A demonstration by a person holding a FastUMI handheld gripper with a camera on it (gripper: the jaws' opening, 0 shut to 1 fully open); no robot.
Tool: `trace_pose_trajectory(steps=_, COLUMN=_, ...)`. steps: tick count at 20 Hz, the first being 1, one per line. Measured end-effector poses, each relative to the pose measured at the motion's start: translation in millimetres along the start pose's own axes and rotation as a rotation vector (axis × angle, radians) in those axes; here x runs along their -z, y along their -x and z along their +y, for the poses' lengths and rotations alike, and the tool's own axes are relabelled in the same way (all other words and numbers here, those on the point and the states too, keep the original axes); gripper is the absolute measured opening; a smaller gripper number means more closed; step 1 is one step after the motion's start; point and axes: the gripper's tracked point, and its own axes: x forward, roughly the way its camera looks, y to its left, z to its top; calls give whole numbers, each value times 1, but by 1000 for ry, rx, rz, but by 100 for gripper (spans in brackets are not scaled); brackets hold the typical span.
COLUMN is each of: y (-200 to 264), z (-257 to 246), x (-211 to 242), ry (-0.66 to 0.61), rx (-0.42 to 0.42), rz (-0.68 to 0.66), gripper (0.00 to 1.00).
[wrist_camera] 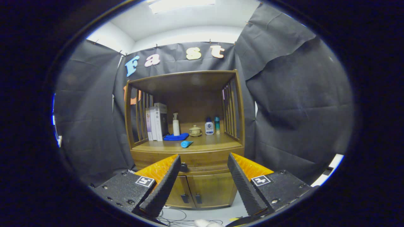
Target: Pull open the drawer, take out the items inside it, and place them on the countertop above the cabinet.
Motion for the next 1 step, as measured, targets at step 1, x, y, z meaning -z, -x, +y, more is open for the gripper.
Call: trace_pose_trajectory(steps=1, y=0, z=-7, x=0, ry=13, rx=7, rz=-3, gripper=97)
